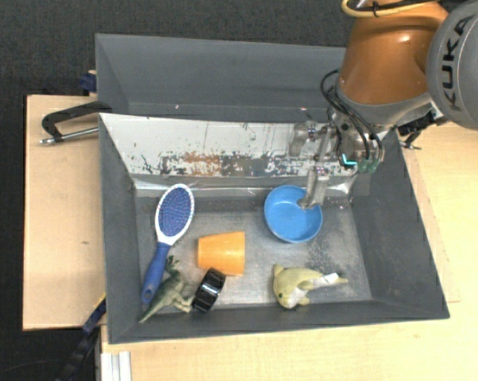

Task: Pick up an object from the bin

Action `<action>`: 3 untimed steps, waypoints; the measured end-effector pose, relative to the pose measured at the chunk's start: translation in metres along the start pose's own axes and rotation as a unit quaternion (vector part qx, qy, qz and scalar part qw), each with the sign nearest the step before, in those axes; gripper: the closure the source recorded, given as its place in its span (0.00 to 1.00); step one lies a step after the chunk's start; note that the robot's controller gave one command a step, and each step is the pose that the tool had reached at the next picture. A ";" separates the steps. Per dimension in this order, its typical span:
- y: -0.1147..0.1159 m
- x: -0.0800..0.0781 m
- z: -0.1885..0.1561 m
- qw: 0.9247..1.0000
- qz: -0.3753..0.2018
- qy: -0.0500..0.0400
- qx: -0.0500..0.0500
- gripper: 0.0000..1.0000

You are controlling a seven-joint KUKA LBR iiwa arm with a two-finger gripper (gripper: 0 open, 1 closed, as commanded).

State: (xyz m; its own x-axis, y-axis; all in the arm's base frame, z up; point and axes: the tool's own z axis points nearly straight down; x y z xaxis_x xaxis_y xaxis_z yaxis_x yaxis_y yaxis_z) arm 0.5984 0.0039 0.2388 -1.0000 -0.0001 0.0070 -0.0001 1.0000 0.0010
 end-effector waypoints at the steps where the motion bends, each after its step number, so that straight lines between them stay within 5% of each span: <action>1: -0.017 0.009 0.128 0.975 0.222 0.000 -0.001 0.00; 2: -0.011 0.003 0.151 0.963 0.268 -0.010 -0.002 0.00; 3: -0.024 0.002 0.157 0.943 0.332 -0.003 -0.011 0.00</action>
Offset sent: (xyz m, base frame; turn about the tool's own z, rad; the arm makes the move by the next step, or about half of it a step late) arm -0.0093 -0.0171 -0.1262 0.4477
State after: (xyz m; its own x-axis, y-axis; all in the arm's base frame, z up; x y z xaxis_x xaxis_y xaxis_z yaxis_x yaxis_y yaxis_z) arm 0.5954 -0.0194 0.0820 -0.7793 0.6266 0.0080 0.6266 0.7791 0.0197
